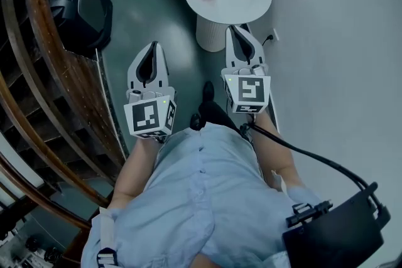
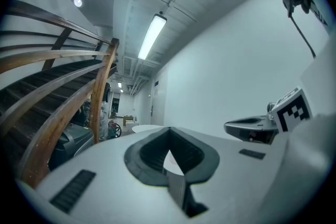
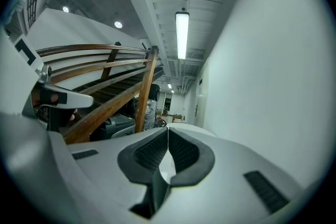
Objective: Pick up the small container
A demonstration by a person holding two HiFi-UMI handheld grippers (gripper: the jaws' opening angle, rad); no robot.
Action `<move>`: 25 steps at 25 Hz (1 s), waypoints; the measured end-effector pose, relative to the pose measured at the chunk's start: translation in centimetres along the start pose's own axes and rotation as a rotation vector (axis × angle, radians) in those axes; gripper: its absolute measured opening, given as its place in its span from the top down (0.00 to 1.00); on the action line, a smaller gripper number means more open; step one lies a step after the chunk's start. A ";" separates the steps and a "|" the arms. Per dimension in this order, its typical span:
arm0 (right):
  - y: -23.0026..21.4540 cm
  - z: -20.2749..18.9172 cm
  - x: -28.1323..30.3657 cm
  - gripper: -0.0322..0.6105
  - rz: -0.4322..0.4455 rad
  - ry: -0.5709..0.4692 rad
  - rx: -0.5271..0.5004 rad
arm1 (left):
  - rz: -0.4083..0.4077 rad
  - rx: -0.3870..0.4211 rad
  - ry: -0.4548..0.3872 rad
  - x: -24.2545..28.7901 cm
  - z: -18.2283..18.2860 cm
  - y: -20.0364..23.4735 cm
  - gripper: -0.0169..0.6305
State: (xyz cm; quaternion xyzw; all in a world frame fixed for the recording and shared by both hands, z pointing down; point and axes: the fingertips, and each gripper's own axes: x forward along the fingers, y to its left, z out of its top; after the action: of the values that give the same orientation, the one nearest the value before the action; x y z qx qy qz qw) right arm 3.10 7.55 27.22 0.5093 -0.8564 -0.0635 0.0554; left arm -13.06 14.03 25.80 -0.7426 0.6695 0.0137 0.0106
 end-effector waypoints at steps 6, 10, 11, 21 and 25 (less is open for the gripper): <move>-1.2 -1.9 4.4 0.95 0.017 0.029 0.041 | -0.002 0.014 0.028 5.1 -0.6 0.9 0.97; -2.7 -2.3 8.5 0.95 0.029 0.038 0.057 | 0.003 0.028 0.038 9.4 -0.3 1.5 0.97; -3.0 -2.3 9.6 0.95 0.031 0.040 0.060 | 0.005 0.030 0.041 10.4 -0.2 1.7 0.97; -6.8 -2.8 20.3 0.95 0.074 0.043 0.089 | 0.028 0.052 0.065 20.7 -0.1 3.7 0.98; -8.2 -2.2 23.5 0.95 0.098 0.018 0.086 | 0.044 0.071 0.057 23.5 0.5 3.9 0.97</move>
State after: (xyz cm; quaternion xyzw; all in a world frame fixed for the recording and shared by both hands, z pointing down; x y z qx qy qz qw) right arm -0.61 -17.08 28.74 0.4690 -0.8819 -0.0194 0.0443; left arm -14.54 -9.73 24.48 -0.7268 0.6859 -0.0311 0.0178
